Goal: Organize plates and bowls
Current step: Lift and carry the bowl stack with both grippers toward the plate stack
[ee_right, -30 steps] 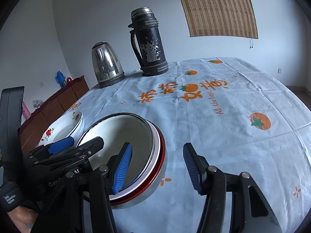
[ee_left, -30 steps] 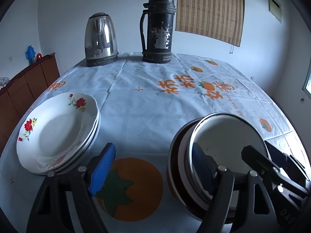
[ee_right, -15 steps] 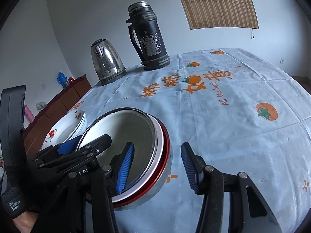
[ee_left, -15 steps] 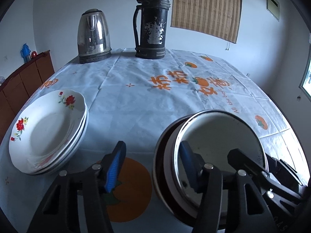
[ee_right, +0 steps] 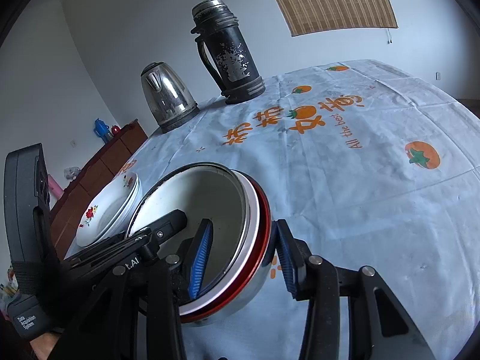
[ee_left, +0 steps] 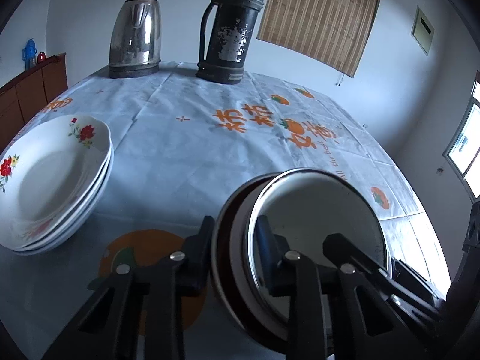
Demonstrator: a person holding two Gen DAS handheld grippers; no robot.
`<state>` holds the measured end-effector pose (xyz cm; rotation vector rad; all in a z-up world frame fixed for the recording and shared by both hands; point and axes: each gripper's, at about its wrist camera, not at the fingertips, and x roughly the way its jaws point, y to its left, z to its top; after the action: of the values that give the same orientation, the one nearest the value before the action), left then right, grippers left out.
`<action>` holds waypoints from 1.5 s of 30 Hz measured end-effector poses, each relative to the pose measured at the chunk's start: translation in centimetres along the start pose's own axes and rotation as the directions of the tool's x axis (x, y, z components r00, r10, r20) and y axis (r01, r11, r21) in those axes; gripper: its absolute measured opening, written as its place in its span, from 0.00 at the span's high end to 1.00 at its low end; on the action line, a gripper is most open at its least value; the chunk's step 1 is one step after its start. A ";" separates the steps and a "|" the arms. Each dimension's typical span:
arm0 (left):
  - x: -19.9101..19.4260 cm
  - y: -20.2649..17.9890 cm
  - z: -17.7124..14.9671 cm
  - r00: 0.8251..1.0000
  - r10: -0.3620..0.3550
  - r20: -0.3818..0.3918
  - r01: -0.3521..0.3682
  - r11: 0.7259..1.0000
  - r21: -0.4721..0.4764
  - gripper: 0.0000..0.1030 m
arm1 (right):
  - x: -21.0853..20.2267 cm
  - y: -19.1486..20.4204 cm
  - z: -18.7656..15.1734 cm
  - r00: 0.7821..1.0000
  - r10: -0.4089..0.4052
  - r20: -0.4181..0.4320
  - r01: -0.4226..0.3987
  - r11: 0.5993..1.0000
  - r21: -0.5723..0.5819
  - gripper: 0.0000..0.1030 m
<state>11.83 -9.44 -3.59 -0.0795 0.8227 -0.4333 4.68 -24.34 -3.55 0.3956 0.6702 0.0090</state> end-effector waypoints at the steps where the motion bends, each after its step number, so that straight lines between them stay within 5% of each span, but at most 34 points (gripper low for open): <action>1: 0.0 0.0 -0.1 1.000 -0.001 0.002 0.001 1.000 -0.002 0.73 | 0.0 0.0 0.0 1.000 0.002 0.000 -0.002 1.000 0.001 0.57; 19: -1.1 -0.8 -0.5 0.998 0.030 0.048 -0.032 0.998 0.045 0.74 | -0.4 0.1 -0.4 1.000 -0.021 0.017 0.021 1.000 0.003 0.63; 31: -2.1 -0.2 -0.9 0.999 -0.021 0.040 0.021 1.000 0.016 0.75 | -1.5 0.3 -1.1 0.999 -0.045 0.027 0.044 0.999 0.021 0.67; 45: -5.2 0.9 -2.5 0.996 0.023 0.085 -0.025 0.999 0.030 0.75 | -2.9 2.1 -3.1 0.999 -0.020 0.025 0.019 0.999 0.049 0.70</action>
<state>7.20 -6.24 -1.94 -0.0587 0.7328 -0.4172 0.81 -21.65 -3.25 0.4359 0.6503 -0.0308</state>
